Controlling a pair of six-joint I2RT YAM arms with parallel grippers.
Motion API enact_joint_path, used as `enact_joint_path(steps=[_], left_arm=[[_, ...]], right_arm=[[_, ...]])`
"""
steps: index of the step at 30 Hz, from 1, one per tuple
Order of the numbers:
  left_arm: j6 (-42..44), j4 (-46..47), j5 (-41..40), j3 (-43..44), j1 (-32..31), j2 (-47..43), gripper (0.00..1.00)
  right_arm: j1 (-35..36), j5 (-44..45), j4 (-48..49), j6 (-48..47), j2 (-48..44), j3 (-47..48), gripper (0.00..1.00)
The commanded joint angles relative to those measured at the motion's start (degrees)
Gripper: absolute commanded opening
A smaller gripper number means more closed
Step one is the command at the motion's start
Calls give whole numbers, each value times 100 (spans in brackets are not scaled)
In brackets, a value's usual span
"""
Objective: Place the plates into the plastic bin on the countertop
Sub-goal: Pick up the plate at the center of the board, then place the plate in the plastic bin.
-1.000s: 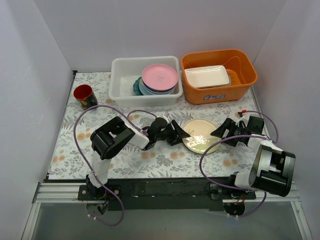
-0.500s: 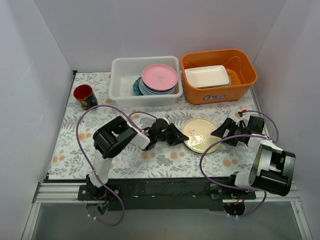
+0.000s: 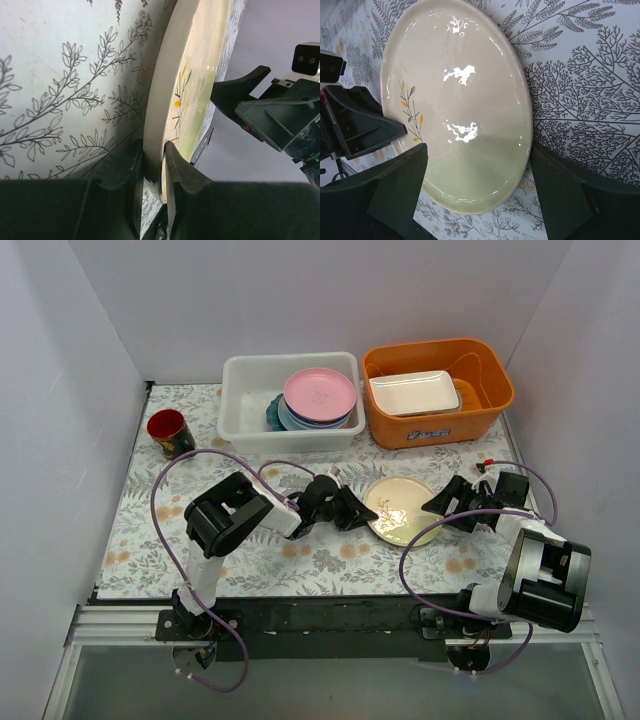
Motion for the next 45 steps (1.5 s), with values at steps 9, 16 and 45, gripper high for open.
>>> enact_joint_path(steps=[9, 16, 45], left_arm=[[809, -1156, -344, -259, 89, -1011, 0], [1063, -1322, -379, -717, 458, -1784, 0], [2110, -4214, -353, 170, 1574, -5256, 0]], right_arm=[[126, -740, -518, -20, 30, -14, 92], [126, -801, -598, 50, -101, 91, 92], [1180, -495, -185, 894, -356, 170, 93]])
